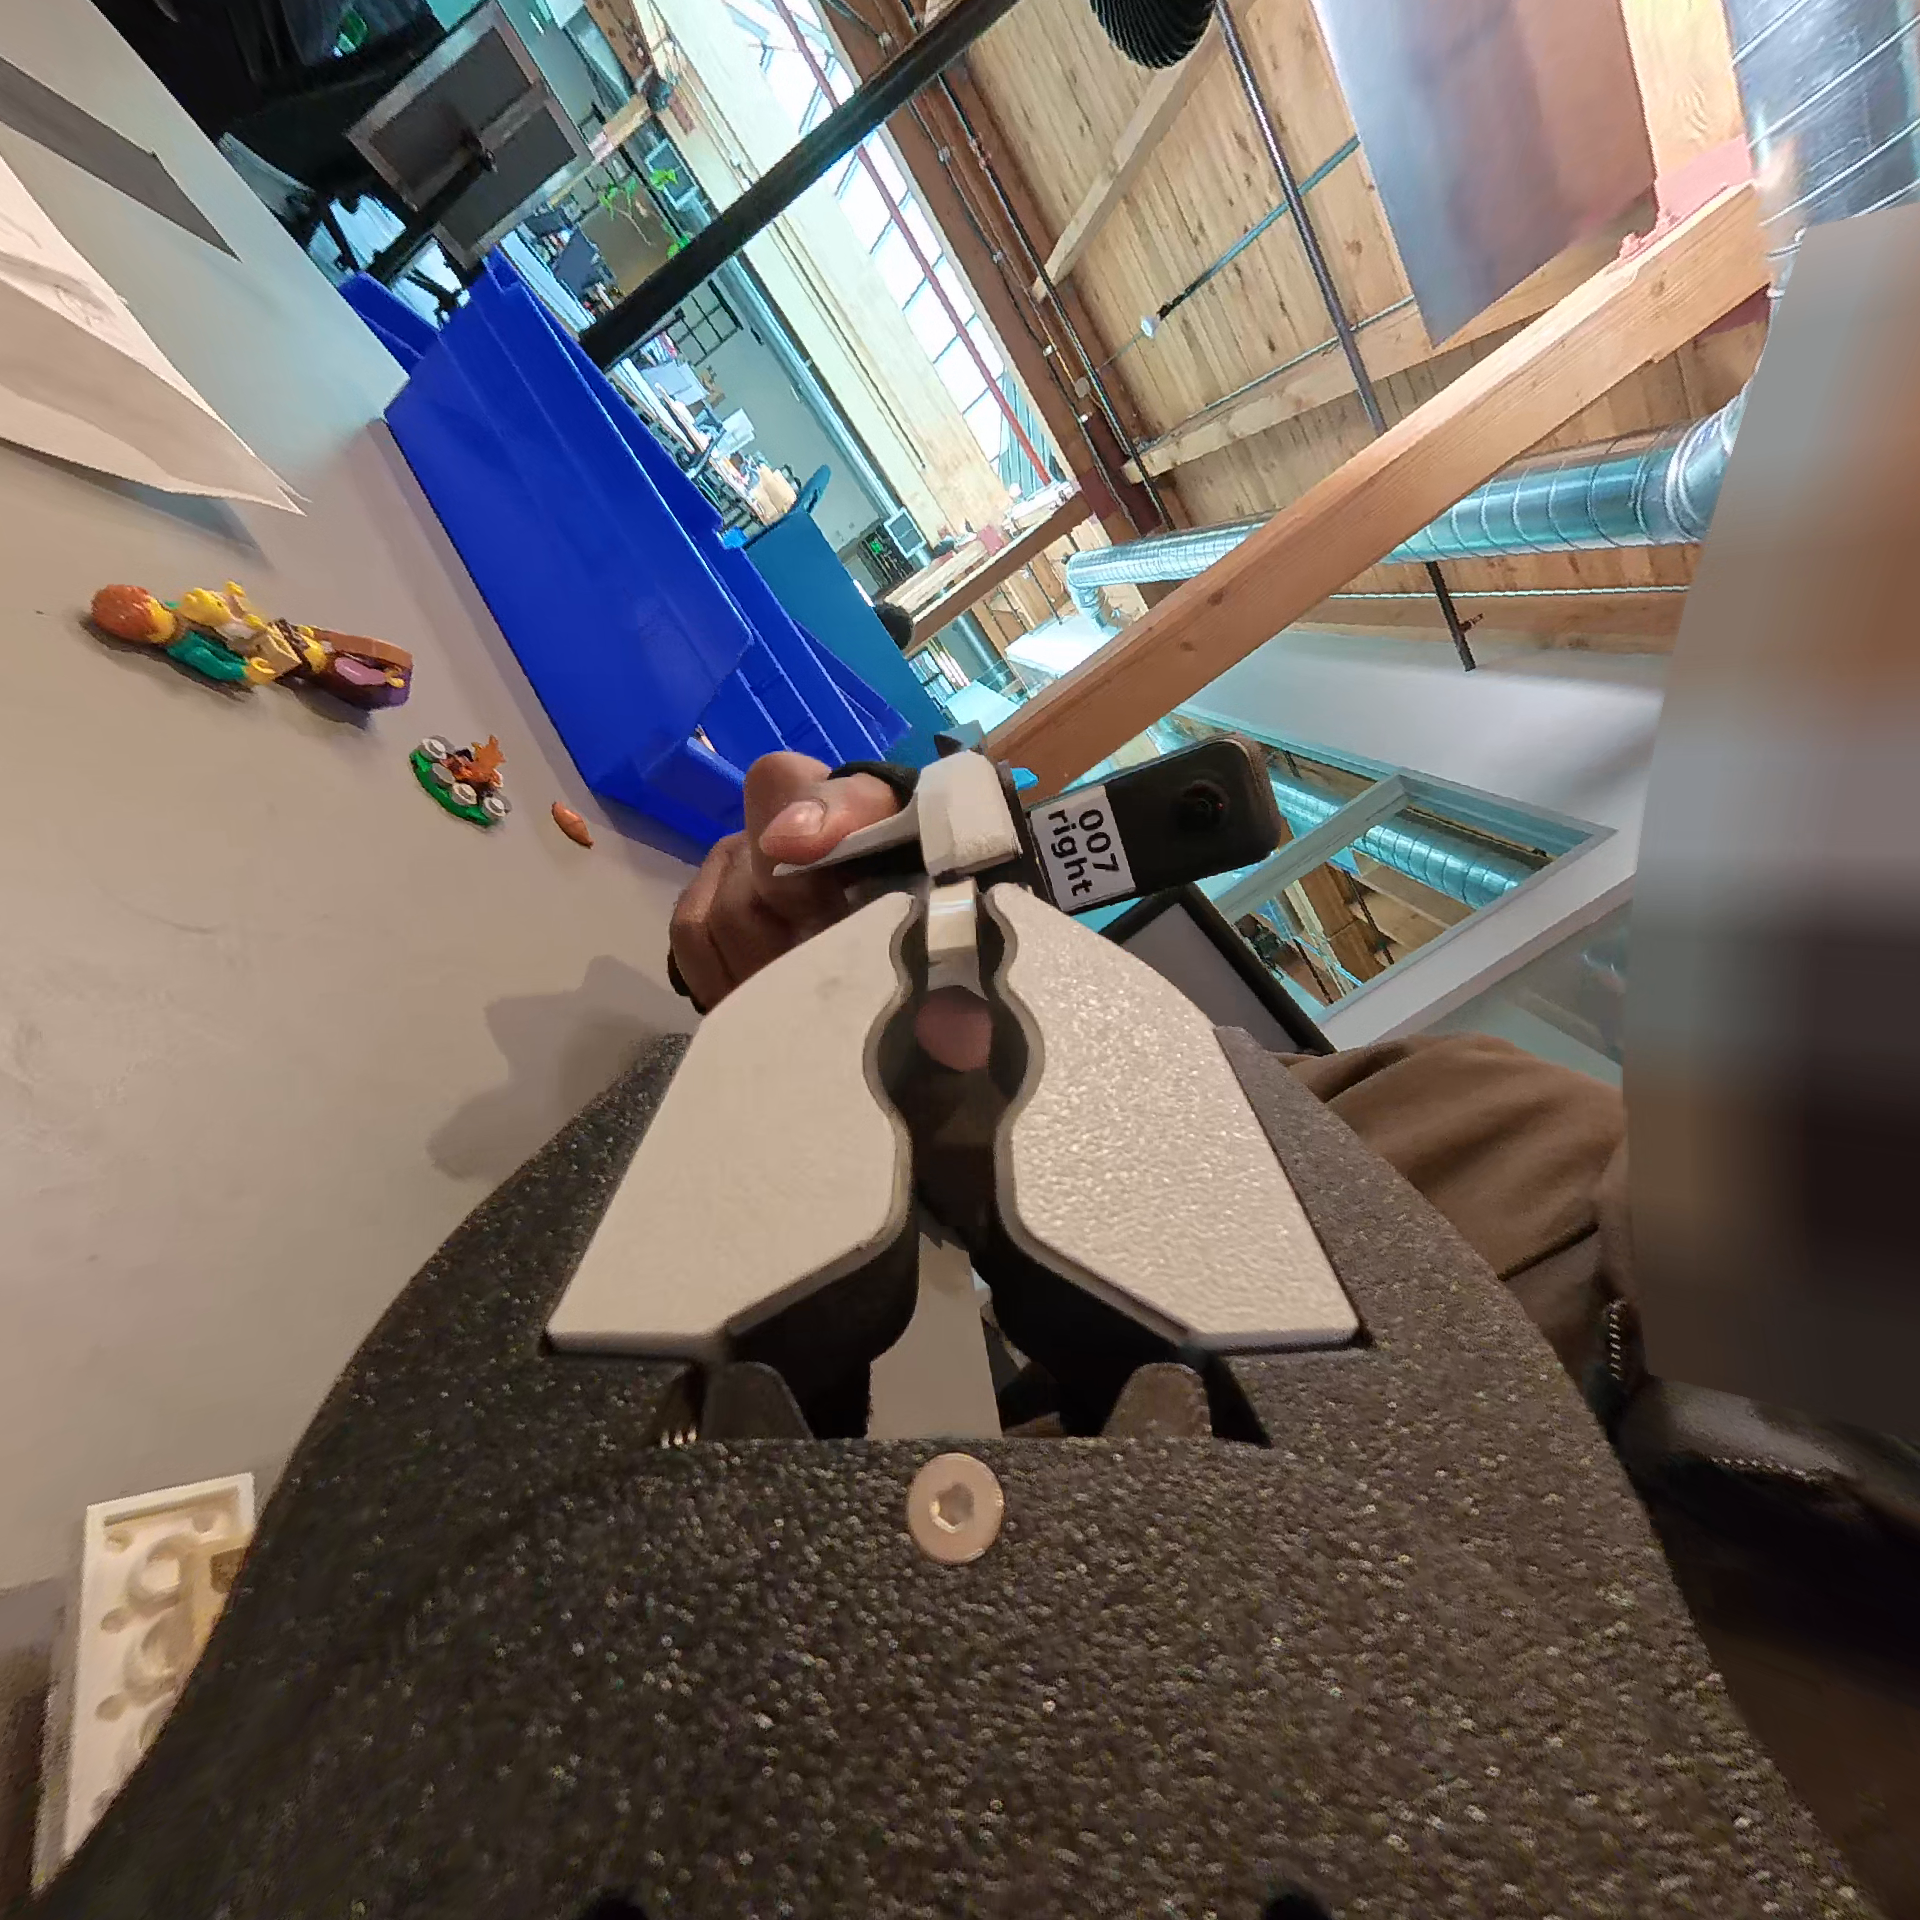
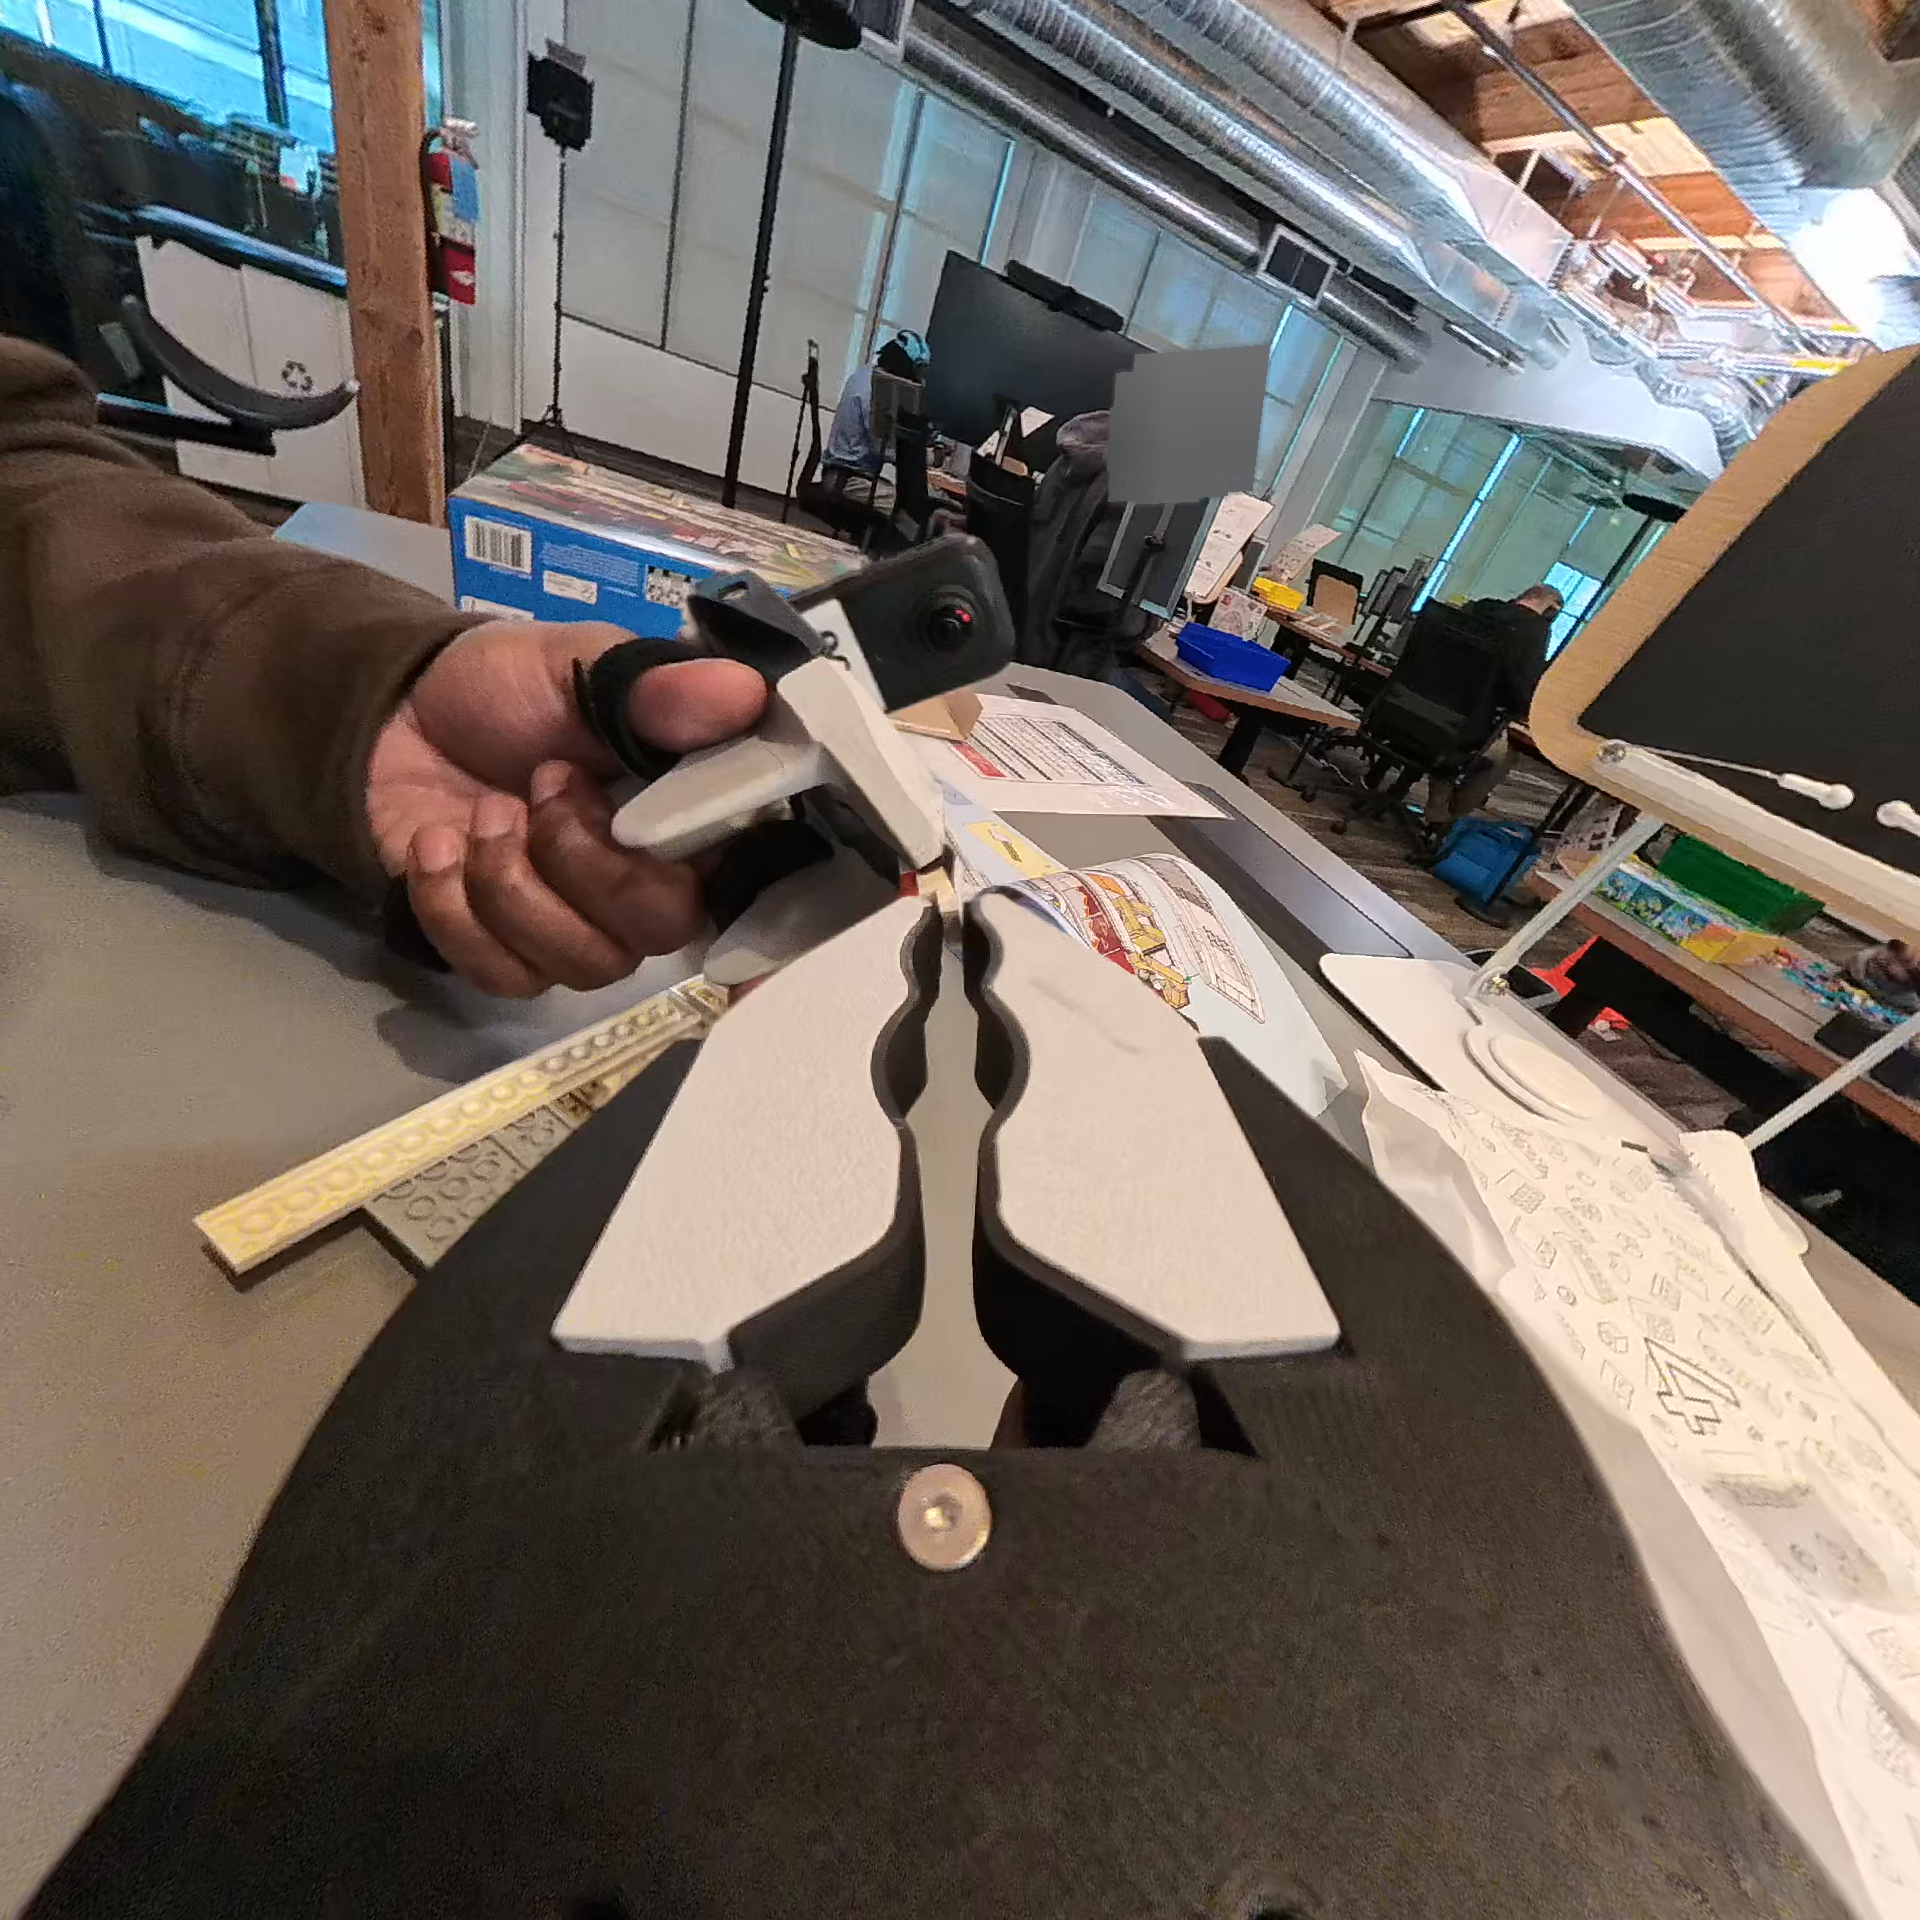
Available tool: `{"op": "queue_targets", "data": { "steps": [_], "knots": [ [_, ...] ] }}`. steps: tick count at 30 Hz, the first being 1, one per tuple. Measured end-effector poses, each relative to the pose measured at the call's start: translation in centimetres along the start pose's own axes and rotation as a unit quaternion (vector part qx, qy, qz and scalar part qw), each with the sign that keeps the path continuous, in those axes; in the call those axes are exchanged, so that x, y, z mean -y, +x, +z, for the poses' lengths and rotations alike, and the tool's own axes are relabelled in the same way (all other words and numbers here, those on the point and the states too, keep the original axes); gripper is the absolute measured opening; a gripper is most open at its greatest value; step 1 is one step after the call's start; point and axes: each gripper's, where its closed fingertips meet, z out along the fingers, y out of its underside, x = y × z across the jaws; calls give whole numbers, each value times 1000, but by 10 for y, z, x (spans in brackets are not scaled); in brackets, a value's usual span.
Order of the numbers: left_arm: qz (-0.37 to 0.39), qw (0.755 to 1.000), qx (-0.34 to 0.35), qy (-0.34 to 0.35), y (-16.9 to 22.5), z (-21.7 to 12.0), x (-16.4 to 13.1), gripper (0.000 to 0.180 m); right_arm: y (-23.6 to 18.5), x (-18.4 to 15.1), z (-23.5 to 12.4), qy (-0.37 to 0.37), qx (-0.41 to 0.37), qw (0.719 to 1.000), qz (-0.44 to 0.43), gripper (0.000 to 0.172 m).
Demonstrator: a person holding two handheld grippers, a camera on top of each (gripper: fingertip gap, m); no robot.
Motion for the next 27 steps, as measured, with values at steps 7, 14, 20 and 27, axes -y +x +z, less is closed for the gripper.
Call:
{"op": "queue_targets", "data": {
  "steps": [7,14,20,27],
  "knots": [
    [-5,1000,-15,-23,6,-1,-2,8,-8,-2,-11,-26,65,998,-11,3],
    [-7,998,-8,-57,5,3,-14,10,-13,1,-16,-24,80,996,-34,3],
    [-29,995,-14,-91,6,5,-25,14,-15,2,-18,-23,88,995,-42,3],
    [-37,994,-25,-100,9,6,-29,14,-19,4,-21,-19,104,994,-41,3]
  ]
}}
